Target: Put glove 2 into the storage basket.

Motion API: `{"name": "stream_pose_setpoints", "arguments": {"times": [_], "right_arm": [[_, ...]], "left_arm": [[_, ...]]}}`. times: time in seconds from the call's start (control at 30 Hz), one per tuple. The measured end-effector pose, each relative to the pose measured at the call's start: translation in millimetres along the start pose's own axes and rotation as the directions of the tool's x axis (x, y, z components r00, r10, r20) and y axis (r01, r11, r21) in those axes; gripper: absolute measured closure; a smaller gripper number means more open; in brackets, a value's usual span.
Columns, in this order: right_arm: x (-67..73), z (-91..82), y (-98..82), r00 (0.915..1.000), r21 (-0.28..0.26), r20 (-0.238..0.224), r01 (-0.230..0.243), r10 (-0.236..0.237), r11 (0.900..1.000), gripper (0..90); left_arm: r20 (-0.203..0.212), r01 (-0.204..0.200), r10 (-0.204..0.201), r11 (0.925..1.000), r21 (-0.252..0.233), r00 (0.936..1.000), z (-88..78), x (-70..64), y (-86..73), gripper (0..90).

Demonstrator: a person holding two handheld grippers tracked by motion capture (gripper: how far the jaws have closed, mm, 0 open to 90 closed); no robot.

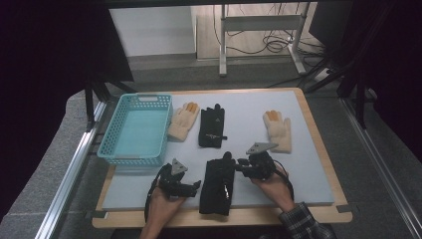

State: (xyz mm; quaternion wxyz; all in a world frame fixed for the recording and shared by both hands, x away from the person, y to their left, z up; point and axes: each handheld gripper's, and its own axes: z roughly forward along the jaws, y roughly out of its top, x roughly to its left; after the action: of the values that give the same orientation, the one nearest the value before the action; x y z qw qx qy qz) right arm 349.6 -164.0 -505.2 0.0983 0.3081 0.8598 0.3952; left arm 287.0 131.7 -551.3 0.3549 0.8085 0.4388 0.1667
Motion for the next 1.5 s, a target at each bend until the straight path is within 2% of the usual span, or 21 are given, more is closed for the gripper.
{"name": "stream_pose_setpoints", "arguments": {"times": [0.07, 0.13, 0.2, 0.33, 0.37, 0.4, 0.43, 0.5, 0.53, 0.63, 0.9, 1.03, 1.07, 1.17, 1.27, 1.33, 1.37, 1.43, 1.47, 1.5], "right_arm": [[-12.3, 10.4, 17.4, 1.0, -0.013, 0.008, 0.001, -0.001, 1.0, 63.4], [-15.3, 13.5, 21.1, 1.0, -0.015, 0.008, 0.002, -0.001, 1.0, 62.1], [-28.1, 26.6, 34.8, 0.9999, -0.019, 0.008, -0.012, 0.012, 1.0, 57.0], [-37.4, 37.7, 45.2, 0.9996, -0.022, 0.021, -0.018, 0.018, 1.0, 52.1], [-43.0, 45.8, 53.4, 0.9992, -0.022, 0.03, -0.025, 0.026, 0.999, 48.4], [-43.0, 45.8, 53.4, 0.9992, -0.022, 0.03, -0.025, 0.026, 0.999, 48.4], [-47.8, 55.5, 63.4, 0.9989, -0.015, 0.038, -0.027, 0.027, 1.0, 45.6], [-49.6, 59.0, 66.8, 0.9991, -0.018, 0.038, -0.02, 0.02, 1.0, 44.8], [-53.5, 68.8, 76.4, 0.999, -0.014, 0.036, -0.027, 0.028, 1.0, 43.7], [-59.0, 81.7, 86.6, 0.998, -0.001, 0.052, -0.037, 0.037, 0.999, 43.0], [-72.6, 115.0, 102.8, 0.9951, 0.005, 0.082, -0.056, 0.055, 0.998, 48.1], [-74.3, 125.0, 107.4, 0.9948, -0.008, 0.094, -0.039, 0.039, 0.999, 47.5], [-75.8, 131.8, 111.1, 0.9939, -0.011, 0.106, -0.031, 0.032, 0.999, 44.8], [-78.0, 139.9, 114.8, 0.9944, -0.009, 0.094, -0.046, 0.047, 0.999, 39.2], [-77.4, 150.7, 115.2, 0.9942, 0.032, 0.105, -0.024, 0.021, 0.999, 36.5], [-77.0, 154.1, 114.3, 0.9944, 0.039, 0.105, -0.016, 0.012, 0.999, 36.7], [-79.4, 155.8, 111.6, 0.9951, 0.016, 0.095, -0.028, 0.026, 0.999, 43.1], [-80.0, 155.0, 110.5, 0.9937, 0.008, 0.105, -0.042, 0.041, 0.999, 52.8], [-80.0, 155.0, 110.5, 0.9937, 0.008, 0.105, -0.042, 0.041, 0.999, 52.8], [-80.2, 154.2, 111.1, 0.9936, 0.012, 0.098, -0.057, 0.055, 0.998, 61.2]], "left_arm": [[0.0, 0.0, 0.0, 1.0, 0.0, 1.0, 0.0, 0.0, 0.0, 6.8], [0.0, 0.0, 0.0, 1.0, 0.0, 1.0, 0.0, 0.0, 0.0, 6.8], [0.0, 0.0, 0.0, 1.0, 0.0, 1.0, 0.0, 0.0, 0.0, 6.8], [0.0, 0.0, 0.0, 1.0, 0.0, 1.0, 0.0, 0.0, 0.0, 6.8], [-0.001, -0.005, 0.005, 1.0, 0.003, 1.0, -0.2, 0.3, 0.0, 6.8], [-0.001, -0.005, 0.005, 1.0, 0.003, 1.0, -0.2, 0.3, 0.0, 6.8], [0.0, -0.005, 0.005, 1.0, 0.001, 1.0, 0.0, 0.4, 0.1, 6.8], [0.0, -0.006, 0.006, 1.0, 0.002, 1.0, -0.1, 0.5, 0.1, 6.7], [0.001, -0.006, 0.006, 1.0, 0.002, 1.0, 0.0, 0.5, 0.1, 6.8], [0.002, -0.003, 0.003, 1.0, -0.001, 1.0, 0.2, 0.4, 0.0, 6.8], [0.003, -0.002, 0.002, 1.0, -0.002, 1.0, 0.2, 0.4, 0.0, 6.8], [0.003, -0.002, 0.002, 1.0, -0.002, 1.0, 0.2, 0.4, 0.0, 6.8], [0.002, -0.003, 0.003, 1.0, -0.002, 1.0, 0.2, 0.5, 0.0, 6.8], [0.003, -0.002, 0.002, 1.0, -0.002, 1.0, 0.2, 0.5, 0.0, 6.8], [0.003, -0.002, 0.002, 1.0, -0.002, 1.0, 0.2, 0.4, 0.0, 6.8], [0.003, -0.002, 0.002, 1.0, -0.002, 1.0, 0.2, 0.4, -0.1, 6.8], [0.003, -0.003, 0.003, 1.0, -0.002, 1.0, 0.1, 0.4, -0.1, 6.8], [0.002, 0.001, -0.001, 1.0, -0.002, 1.0, 0.2, 0.1, -0.2, 6.8], [0.002, 0.001, -0.001, 1.0, -0.002, 1.0, 0.2, 0.1, -0.2, 6.8], [0.002, 0.001, -0.001, 1.0, -0.002, 1.0, 0.2, 0.0, -0.2, 6.8]]}}
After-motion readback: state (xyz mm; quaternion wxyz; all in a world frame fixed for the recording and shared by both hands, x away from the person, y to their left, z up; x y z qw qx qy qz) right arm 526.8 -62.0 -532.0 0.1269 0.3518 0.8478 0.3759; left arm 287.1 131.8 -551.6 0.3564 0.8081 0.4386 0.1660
